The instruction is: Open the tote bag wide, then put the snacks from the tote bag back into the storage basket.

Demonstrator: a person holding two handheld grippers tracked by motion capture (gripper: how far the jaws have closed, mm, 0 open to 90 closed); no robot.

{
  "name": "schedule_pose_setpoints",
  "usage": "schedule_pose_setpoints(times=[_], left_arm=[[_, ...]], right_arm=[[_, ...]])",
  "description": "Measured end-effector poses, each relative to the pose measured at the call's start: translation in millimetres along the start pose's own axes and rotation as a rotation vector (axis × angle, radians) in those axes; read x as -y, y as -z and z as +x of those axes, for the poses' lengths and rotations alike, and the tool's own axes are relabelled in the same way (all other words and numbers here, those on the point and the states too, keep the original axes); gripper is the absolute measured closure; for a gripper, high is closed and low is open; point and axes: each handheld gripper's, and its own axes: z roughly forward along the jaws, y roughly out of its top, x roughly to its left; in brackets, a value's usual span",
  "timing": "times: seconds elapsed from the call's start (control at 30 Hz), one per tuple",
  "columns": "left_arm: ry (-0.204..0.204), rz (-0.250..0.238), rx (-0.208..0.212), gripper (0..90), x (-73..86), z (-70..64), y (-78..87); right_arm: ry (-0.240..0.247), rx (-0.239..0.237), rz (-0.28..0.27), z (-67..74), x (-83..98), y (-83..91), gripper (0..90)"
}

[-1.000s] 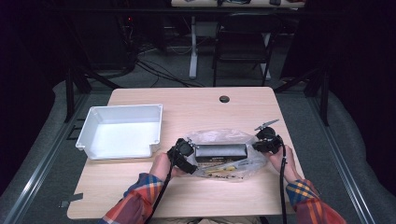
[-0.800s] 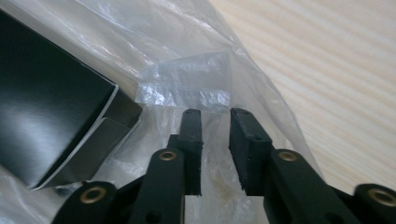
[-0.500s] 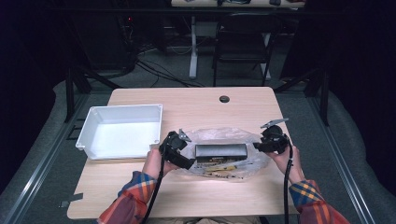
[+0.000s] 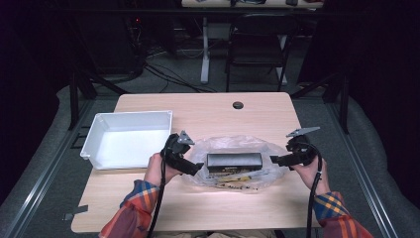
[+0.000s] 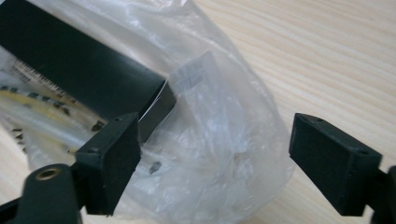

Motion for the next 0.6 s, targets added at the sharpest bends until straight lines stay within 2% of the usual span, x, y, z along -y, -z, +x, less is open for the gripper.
schedule_pose_setpoints(times=[0.23,0.33,0.47,0.6], left_arm=[[-0.054,0.013,0.002,7.8,-3.6,-2.3,-2.1],[-0.076,0.021,0.000,7.8,-5.2,-4.5,-2.7],[-0.098,0.030,0.001,7.8,-7.4,-6.9,-2.0],[-0.130,0.039,0.010,7.9,-10.2,-7.7,-1.7]], right_arm=[[0.032,-0.018,0.022,8.1,15.3,5.5,6.0],[0.032,-0.029,0.015,10.4,22.2,8.4,3.4],[0.046,-0.022,0.025,11.5,30.4,10.7,2.4],[0.047,-0.036,0.033,9.5,36.9,9.2,1.3]])
